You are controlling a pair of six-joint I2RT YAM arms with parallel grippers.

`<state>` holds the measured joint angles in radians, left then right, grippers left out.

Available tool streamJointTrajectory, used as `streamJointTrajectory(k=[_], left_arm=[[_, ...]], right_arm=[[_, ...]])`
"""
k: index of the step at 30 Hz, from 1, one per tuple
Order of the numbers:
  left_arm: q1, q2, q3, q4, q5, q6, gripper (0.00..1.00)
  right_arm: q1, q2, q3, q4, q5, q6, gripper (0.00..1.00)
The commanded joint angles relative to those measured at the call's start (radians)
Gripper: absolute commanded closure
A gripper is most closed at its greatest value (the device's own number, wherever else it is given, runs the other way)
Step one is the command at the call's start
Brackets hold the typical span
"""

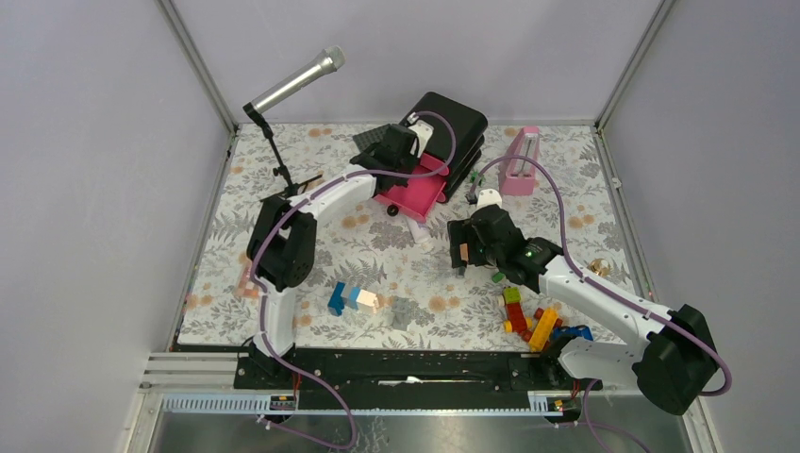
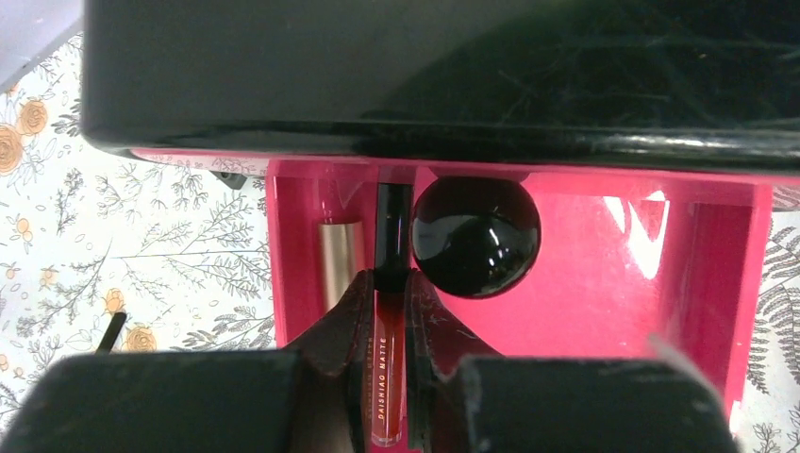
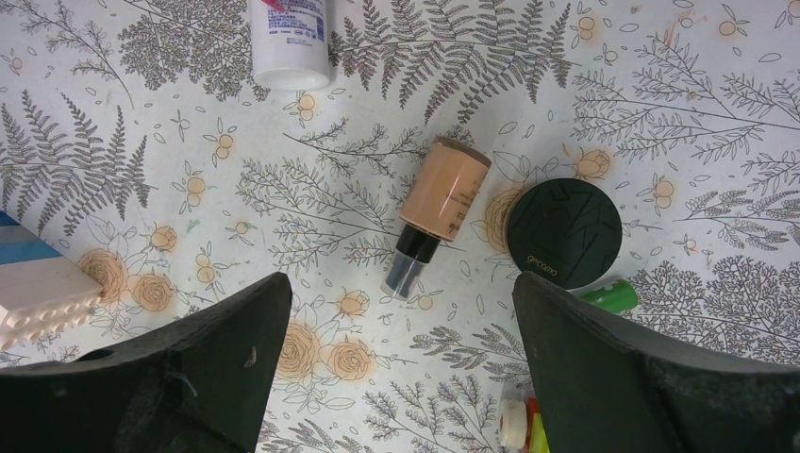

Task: Organize the makeup
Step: Place the makeup in the drawer.

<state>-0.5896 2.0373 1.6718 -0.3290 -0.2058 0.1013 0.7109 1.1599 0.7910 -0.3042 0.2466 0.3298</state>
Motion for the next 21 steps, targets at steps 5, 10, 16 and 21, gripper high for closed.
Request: streamJointTrajectory(k=[5, 10, 16, 21], left_arm=[[0.006, 0.005, 0.041, 0.060, -0.040, -0.023, 0.82], [0.018, -0.065, -0.001, 0.092, -0.001, -0.040, 0.52], [0.024, -0.124, 0.009, 0.055, -0.018, -0.061, 0.46], [0.024, -0.283, -0.092, 0.051, -0.036, -0.167, 0.43]], right_arm=[[0.006, -0.032, 0.001, -0.004, 0.037, -0.002, 0.05], [0.007, -0.029, 0.006, -0.004, 0.030, 0.005, 0.05], [0.007, -0.040, 0.010, -0.005, 0.023, 0.005, 0.05], [0.006, -0.056, 0.016, -0.013, 0.032, -0.001, 0.05]])
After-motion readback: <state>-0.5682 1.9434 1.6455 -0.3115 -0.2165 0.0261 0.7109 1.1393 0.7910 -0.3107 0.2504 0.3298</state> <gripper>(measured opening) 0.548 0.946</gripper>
